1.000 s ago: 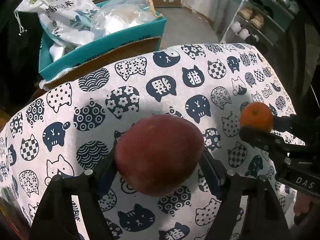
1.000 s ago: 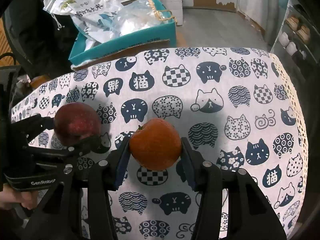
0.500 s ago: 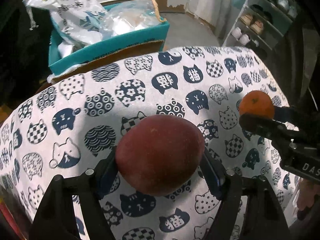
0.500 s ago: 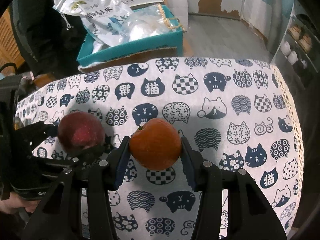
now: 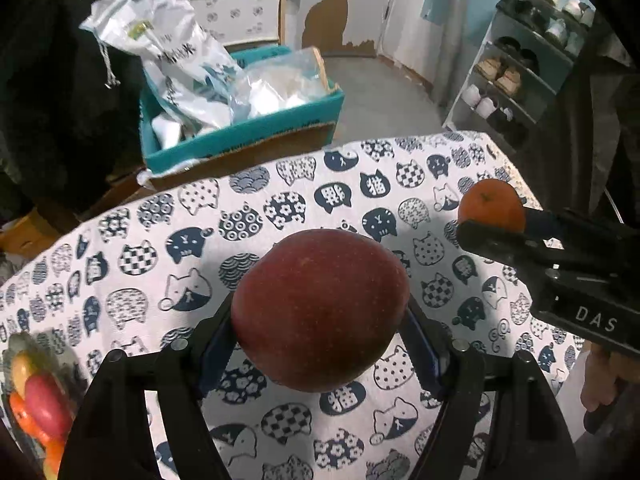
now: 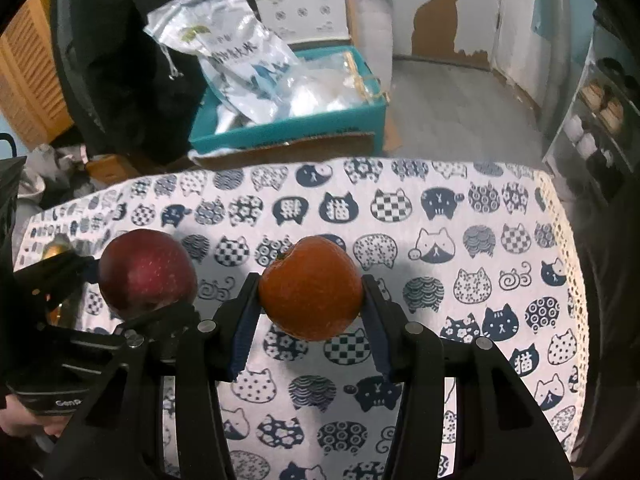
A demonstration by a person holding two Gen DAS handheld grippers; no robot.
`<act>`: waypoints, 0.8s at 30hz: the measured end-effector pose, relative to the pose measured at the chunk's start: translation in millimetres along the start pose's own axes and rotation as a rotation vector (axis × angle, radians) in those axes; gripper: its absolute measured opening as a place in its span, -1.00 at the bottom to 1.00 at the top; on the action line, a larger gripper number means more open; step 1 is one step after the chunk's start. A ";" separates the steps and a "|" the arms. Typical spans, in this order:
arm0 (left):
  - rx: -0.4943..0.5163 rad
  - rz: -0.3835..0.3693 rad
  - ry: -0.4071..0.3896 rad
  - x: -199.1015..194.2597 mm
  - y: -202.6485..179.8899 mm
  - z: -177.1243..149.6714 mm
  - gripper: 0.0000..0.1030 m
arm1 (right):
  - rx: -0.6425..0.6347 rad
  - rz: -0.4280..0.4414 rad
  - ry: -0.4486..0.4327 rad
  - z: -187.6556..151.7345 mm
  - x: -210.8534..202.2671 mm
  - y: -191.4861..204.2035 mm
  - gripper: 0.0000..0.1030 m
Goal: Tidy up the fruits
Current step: 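Lift and carry the apple with the left tool while the right tool carries the mandarin to the bowl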
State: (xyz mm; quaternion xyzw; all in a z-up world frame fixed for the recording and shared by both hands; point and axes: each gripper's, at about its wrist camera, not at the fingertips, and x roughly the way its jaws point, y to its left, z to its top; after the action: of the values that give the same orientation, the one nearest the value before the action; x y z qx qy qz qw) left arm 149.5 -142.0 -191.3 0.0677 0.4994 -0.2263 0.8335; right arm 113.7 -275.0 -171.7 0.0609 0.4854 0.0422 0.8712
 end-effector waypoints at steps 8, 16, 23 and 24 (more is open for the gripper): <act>0.000 0.029 -0.072 -52.6 3.6 -2.2 0.51 | -0.033 0.014 -0.046 6.8 -32.4 19.2 -0.06; -0.018 0.041 -0.120 -95.8 13.1 -10.2 0.51 | -0.079 0.038 -0.091 12.8 -62.2 44.8 -0.06; -0.046 0.043 -0.137 -128.5 26.2 -21.8 0.51 | -0.121 0.061 -0.127 15.8 -85.7 69.5 -0.06; -0.051 0.043 -0.141 -132.5 28.2 -22.8 0.51 | -0.125 0.065 -0.130 16.6 -87.2 72.4 -0.06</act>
State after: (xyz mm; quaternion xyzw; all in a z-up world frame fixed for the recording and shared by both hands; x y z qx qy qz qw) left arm 90.9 -68.2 -91.3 0.0408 0.4434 -0.1995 0.8729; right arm 81.0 -216.1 -79.2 0.0250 0.4218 0.0966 0.9012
